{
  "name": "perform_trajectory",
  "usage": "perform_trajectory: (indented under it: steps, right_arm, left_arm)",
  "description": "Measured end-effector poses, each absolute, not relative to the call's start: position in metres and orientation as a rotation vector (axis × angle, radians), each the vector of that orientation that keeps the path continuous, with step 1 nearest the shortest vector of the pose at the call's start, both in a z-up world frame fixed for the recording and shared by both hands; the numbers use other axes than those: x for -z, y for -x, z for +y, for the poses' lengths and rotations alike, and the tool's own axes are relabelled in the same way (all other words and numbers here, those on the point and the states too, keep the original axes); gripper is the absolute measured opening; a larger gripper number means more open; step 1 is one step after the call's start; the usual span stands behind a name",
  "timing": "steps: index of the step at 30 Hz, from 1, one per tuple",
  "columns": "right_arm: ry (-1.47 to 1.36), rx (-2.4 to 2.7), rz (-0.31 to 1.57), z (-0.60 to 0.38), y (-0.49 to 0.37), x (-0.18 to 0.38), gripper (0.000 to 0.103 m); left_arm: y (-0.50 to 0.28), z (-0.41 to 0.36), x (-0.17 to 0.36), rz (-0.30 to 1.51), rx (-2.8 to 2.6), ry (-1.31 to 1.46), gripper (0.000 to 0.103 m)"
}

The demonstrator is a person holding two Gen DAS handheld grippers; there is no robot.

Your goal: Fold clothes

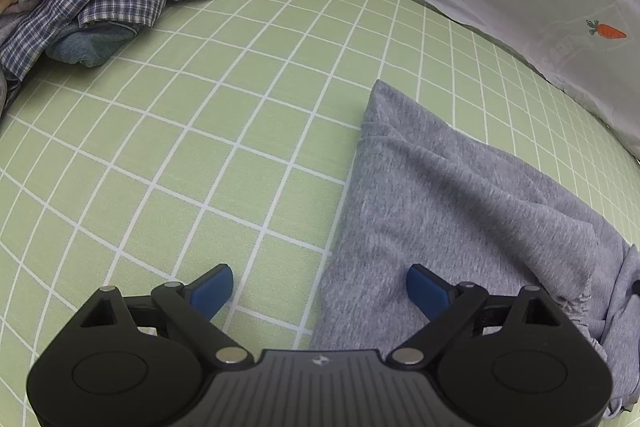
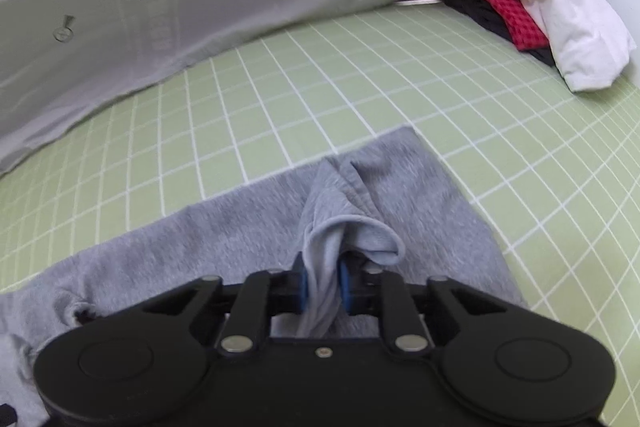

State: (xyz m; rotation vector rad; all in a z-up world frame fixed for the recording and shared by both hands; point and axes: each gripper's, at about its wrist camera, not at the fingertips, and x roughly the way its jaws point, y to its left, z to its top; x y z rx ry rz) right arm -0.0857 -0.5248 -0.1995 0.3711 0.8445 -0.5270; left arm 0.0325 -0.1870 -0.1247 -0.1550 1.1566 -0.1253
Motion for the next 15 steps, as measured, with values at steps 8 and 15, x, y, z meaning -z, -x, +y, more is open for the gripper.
perform_trajectory:
  steps: [8,15]
  right_arm:
    - [-0.207,0.2,0.728,-0.478,0.061,0.172,0.024]
    - [-0.276,0.132,0.741,-0.464,0.063,0.171,0.059]
  left_arm:
    - [-0.033,-0.185,0.126,1.159,0.135,0.149,0.094]
    - [-0.031,-0.176,0.124,1.148,0.106,0.198,0.094]
